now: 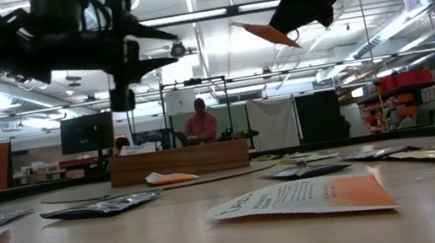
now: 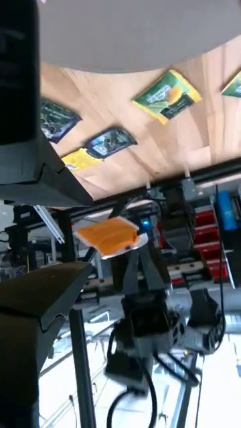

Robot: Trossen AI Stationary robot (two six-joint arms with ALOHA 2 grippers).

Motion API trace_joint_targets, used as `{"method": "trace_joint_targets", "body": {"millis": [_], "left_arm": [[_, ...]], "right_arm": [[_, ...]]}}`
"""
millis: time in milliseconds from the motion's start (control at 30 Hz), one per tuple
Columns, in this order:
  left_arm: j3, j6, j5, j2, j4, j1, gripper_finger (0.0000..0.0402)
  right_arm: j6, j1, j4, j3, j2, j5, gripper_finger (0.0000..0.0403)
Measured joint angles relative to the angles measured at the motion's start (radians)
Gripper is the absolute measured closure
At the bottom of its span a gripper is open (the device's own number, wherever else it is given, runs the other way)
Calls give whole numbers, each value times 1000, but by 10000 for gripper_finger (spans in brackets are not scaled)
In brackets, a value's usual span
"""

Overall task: Pick & Place Tea
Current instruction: Put the white tea bag into the left section of the wooden organizer

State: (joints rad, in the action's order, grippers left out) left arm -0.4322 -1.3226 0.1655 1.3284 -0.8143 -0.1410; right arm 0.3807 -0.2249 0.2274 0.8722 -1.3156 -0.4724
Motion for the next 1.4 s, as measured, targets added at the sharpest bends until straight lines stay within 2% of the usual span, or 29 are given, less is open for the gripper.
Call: {"method": "trace_joint_targets", "body": {"millis": [167,400,567,800,1400], "left_arm": [[-131,40,44,118,5,-1,252],[-269,45,95,241,82,-2,252],[-347,36,174,298,84,-1,252],[-381,34,204,329,155,6,252],[-381,56,194,330,156,28,256]], "right_arm": [[-5,21,-8,0,-20,46,403],[-5,18,-5,0,-19,47,403],[-5,19,-2,0,-19,39,403],[-5,19,19,0,-19,36,403],[-27,19,-22,0,-19,39,403]]}}
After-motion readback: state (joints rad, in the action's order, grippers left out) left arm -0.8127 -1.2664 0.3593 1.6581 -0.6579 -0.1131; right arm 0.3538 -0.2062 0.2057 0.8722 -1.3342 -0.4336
